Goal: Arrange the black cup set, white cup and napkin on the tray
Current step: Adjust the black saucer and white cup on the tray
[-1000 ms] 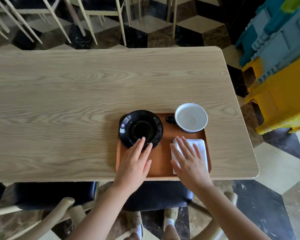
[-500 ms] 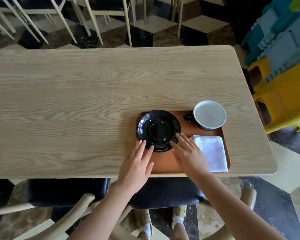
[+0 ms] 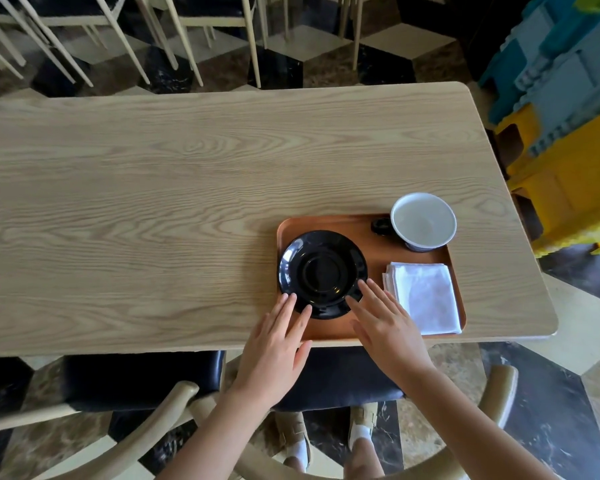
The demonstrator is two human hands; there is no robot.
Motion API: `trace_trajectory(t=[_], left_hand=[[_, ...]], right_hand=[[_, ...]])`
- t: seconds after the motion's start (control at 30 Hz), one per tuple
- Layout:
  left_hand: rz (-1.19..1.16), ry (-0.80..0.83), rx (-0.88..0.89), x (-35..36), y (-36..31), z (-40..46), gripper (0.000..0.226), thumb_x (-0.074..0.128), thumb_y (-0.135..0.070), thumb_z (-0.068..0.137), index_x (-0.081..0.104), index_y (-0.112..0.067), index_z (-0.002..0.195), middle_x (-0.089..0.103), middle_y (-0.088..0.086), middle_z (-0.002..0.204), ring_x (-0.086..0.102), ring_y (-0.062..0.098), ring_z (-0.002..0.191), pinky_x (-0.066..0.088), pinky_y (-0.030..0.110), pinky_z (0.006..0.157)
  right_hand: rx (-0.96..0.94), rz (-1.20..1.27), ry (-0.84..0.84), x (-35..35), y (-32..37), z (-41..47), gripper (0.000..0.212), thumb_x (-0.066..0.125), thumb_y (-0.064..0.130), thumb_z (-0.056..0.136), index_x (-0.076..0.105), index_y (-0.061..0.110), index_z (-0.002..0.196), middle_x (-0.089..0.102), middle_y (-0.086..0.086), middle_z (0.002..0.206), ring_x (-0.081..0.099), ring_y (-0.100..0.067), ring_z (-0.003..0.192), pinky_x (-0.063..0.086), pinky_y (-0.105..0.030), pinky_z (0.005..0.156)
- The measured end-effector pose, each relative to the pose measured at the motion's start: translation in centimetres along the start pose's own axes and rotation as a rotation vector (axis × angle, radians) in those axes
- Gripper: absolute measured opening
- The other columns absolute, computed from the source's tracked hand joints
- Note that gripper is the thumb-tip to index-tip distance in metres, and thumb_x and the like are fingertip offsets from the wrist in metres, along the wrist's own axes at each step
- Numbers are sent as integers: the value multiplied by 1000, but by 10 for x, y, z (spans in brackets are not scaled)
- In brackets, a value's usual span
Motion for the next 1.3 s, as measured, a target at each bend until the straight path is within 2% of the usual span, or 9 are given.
trace_trajectory(t=[0.2, 0.37, 0.47, 0.57, 0.67, 0.8, 0.93, 1.1, 1.3], left_hand=[[13, 9, -6, -4, -1, 1, 51, 50, -34, 92, 39, -16, 138, 38, 15, 147, 30, 28, 138, 43, 42, 103], [46, 7, -4, -12, -5, 4, 47, 53, -33, 90, 49, -13, 131, 48, 16, 139, 41, 29, 131, 46, 43, 98], [30, -85, 23, -30, -12, 21, 41, 57, -30, 87, 58, -9, 122, 59, 15, 127, 52, 27, 121, 49, 41, 94], [-30, -218, 45, -57, -27, 58, 36, 62, -26, 83, 64, -6, 112, 67, 12, 115, 60, 27, 110, 51, 40, 90], [-84, -275, 13, -78, -44, 107, 33, 66, -24, 82, 65, -4, 108, 69, 11, 109, 63, 27, 103, 50, 42, 88], [-154, -190, -4, -75, -70, 167, 39, 60, -29, 86, 58, -4, 116, 65, 12, 116, 60, 31, 104, 47, 42, 86], [-119, -102, -7, -53, -86, 203, 43, 55, -35, 88, 53, -6, 121, 62, 10, 119, 57, 28, 108, 44, 40, 88], [-224, -26, -125, -30, -80, 213, 30, 57, -36, 86, 62, -9, 98, 67, 8, 95, 62, 27, 88, 50, 37, 72], [-523, -7, -318, -23, -69, 215, 35, 67, -27, 81, 65, -9, 110, 68, 6, 115, 60, 20, 107, 34, 15, 74]], right_hand=[[18, 4, 14, 2, 0, 0, 37, 71, 15, 79, 64, 8, 114, 58, -21, 128, 49, -37, 124, 48, -52, 96], [-3, -23, 25, -6, 4, 2, 37, 72, 17, 78, 65, 7, 112, 61, -21, 124, 53, -37, 120, 47, -52, 95], [-29, -30, -65, -30, 1, 12, 30, 74, 17, 75, 68, 7, 102, 70, -16, 108, 64, -32, 105, 52, -48, 89], [52, -17, -221, -71, -26, 30, 15, 70, 15, 73, 70, 8, 87, 73, -10, 87, 68, -31, 79, 55, -39, 72], [218, -35, -252, -100, -76, 50, 22, 73, 9, 72, 68, 5, 93, 72, -14, 92, 66, -36, 76, 52, -41, 66], [385, -20, -162, -109, -136, 70, 34, 63, 19, 82, 60, 8, 114, 65, -15, 113, 59, -38, 98, 49, -45, 76], [408, -18, -18, -93, -164, 82, 40, 57, 24, 85, 51, 14, 123, 58, -9, 124, 52, -32, 110, 47, -40, 80], [480, 161, 20, -78, -181, 85, 31, 56, 19, 83, 56, 13, 114, 65, -15, 104, 60, -35, 92, 50, -39, 69], [525, 387, -34, -71, -187, 83, 31, 57, 12, 84, 59, 13, 115, 69, -18, 99, 63, -35, 87, 53, -40, 76]])
Point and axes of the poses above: each hand's wrist, its own z-axis towards the middle knuckle, its own x-axis out of the palm, y = z × x, the point moved 7 cm from there along z, towards the middle knuckle
